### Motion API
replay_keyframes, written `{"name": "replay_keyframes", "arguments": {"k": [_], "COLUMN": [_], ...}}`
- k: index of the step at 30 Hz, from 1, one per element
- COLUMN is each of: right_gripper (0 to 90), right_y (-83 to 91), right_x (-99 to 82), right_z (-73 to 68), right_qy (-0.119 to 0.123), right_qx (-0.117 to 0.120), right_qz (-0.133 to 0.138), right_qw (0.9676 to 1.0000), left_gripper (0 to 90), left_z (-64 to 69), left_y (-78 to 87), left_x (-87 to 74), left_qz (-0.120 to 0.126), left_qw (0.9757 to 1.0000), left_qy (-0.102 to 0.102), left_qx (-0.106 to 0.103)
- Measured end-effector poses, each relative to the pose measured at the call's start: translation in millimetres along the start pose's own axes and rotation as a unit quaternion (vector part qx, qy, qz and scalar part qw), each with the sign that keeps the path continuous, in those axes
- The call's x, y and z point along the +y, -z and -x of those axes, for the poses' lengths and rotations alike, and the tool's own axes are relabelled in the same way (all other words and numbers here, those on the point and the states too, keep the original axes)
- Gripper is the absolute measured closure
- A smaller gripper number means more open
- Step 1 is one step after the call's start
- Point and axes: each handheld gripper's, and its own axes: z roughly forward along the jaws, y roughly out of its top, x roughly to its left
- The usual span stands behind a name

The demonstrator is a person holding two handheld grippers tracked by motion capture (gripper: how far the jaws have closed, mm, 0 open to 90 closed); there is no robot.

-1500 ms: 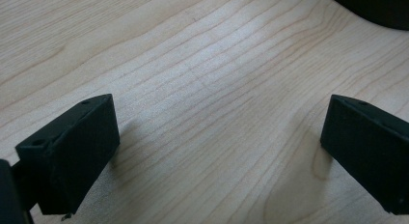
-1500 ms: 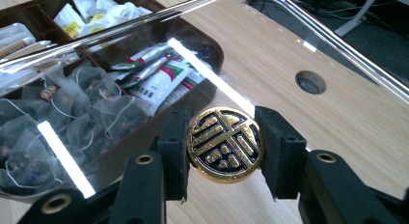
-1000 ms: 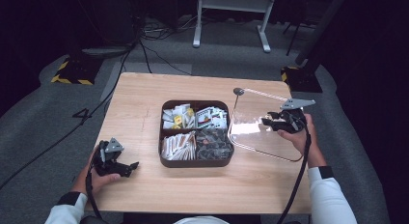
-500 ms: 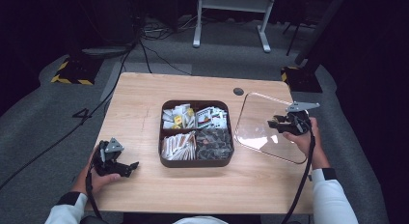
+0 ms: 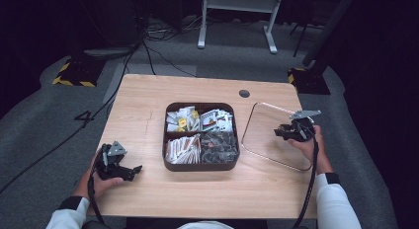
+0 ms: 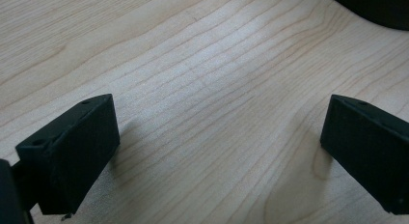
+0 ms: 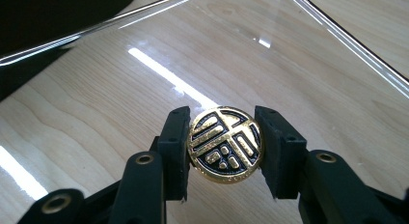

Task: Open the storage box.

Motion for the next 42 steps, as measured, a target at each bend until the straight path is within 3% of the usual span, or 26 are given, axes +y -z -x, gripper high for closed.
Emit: {"name": "replay_keyframes", "arguments": {"k": [17,26,31,34,36,42], "right_gripper": [59.4,59.1,58.7,49.6,42.8,35.2], "right_y": [-29.3,-30.0,-30.3,-30.4,-30.0,-17.3], "right_x": [-17.2,-23.1,-30.3,-30.5,-29.0,-21.6], "right_z": [-2.8,0.9,4.3,5.1,5.0,4.8], "right_qy": [-0.002,-0.026,-0.038,-0.051,-0.052,-0.059], "right_qx": [0.007,0.025,0.039,0.047,0.038,0.023], "right_qz": [-0.02,-0.003,0.026,0.028,0.02,0.036], "right_qw": [0.9998,0.9994,0.9982,0.9972,0.9977,0.9974], "left_gripper": [0.3,0.4,0.3,0.3,0.3,0.4], "left_z": [0.0,-0.1,-0.5,-0.8,-0.8,-0.6], "left_y": [0.0,0.0,-0.1,-0.1,-0.1,0.1], "left_x": [0.0,0.0,0.1,0.2,0.2,0.1], "left_qz": [0.0,0.0,0.0,0.0,0.0,-0.001], "left_qw": [1.0,1.0,1.0,1.0,1.0,1.0], "left_qy": [0.0,0.0,-0.002,-0.002,-0.003,-0.002], "left_qx": [0.0,0.0,-0.001,-0.001,-0.001,-0.002]}}
